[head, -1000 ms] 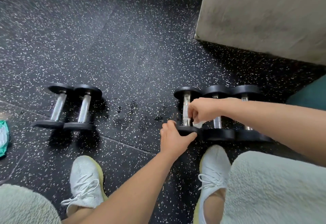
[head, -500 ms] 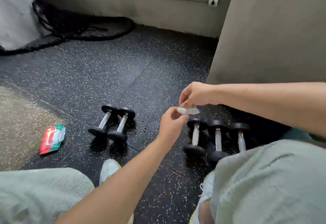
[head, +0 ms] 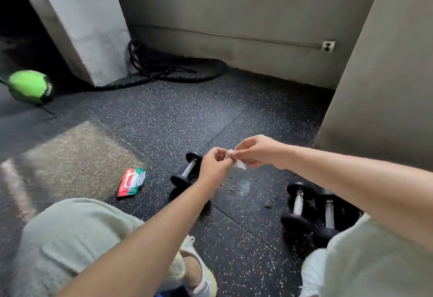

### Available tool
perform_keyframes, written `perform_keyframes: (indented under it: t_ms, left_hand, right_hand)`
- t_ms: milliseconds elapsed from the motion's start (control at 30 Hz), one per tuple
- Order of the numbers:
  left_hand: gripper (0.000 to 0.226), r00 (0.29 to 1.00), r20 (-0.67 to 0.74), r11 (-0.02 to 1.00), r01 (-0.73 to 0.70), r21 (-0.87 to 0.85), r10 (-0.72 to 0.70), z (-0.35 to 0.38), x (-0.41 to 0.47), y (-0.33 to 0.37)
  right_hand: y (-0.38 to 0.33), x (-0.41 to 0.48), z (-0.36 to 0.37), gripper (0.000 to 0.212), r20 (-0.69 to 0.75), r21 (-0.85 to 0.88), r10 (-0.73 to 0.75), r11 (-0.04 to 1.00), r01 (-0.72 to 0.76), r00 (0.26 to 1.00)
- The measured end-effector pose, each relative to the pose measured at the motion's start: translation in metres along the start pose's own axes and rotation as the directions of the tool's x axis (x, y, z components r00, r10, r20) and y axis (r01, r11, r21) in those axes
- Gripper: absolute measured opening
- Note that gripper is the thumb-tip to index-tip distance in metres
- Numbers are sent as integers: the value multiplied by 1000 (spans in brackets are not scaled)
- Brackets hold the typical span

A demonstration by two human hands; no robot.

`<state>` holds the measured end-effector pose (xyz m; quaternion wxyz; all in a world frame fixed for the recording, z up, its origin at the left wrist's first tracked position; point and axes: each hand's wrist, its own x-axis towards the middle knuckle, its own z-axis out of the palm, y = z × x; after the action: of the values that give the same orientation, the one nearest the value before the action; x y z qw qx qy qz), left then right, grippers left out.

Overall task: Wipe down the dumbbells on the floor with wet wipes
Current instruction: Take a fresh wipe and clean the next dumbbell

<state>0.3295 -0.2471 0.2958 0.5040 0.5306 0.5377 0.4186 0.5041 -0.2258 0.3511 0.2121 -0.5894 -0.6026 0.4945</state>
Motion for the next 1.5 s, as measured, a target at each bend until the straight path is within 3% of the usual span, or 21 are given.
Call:
perform_keyframes:
  t_ms: [133,233,533,800,933,1067,1167,1267,1400,1500]
  left_hand:
    - [15,998,68,1000,11,30,-13,-27,-1,-1]
    - [19,996,61,998,55,33,-57,-44,6,2]
    - [9,996,-93,999,-2,54,7,-67,57,-1]
    - [21,999,52,999,8,35,-10,-83,109,-17]
    - [38,988,147,999,47,-26,-43,-80,117,-24]
    - [26,977,212,997,28,-66,-13,-59,116,-44]
    - [16,983,183,996,32,-86,-16,-44,113,-55]
    - [20,987,118,981,128,-147,-111,-36,118,-61]
    - [23,977,84,959,208,-195,-195,-31,128,-59]
    - [25,975,86,962,216,-167,-204,-30,142,-60]
  right_hand:
    - [-16,11,9,18,-8,22,-6,1000,6,1000]
    - [-27,22,19,5,-24,-22,-29,999,28,999]
    - [-54,86,26,2,-132,8,-151,988,154,980]
    - [-40,134,11,12,-172,-63,-81,995,71,982]
    - [-32,140,1,19,-156,-115,-62,992,45,986]
    - [-10,144,-3,28,-138,-123,-19,992,2,990]
    - [-7,146,-8,31,-146,-151,-12,988,-10,989]
    - [1,146,-7,35,-165,-144,-24,990,0,986]
    - [18,151,0,34,-59,96,0,995,5,998]
    - [22,164,3,36,-42,138,-14,990,20,999]
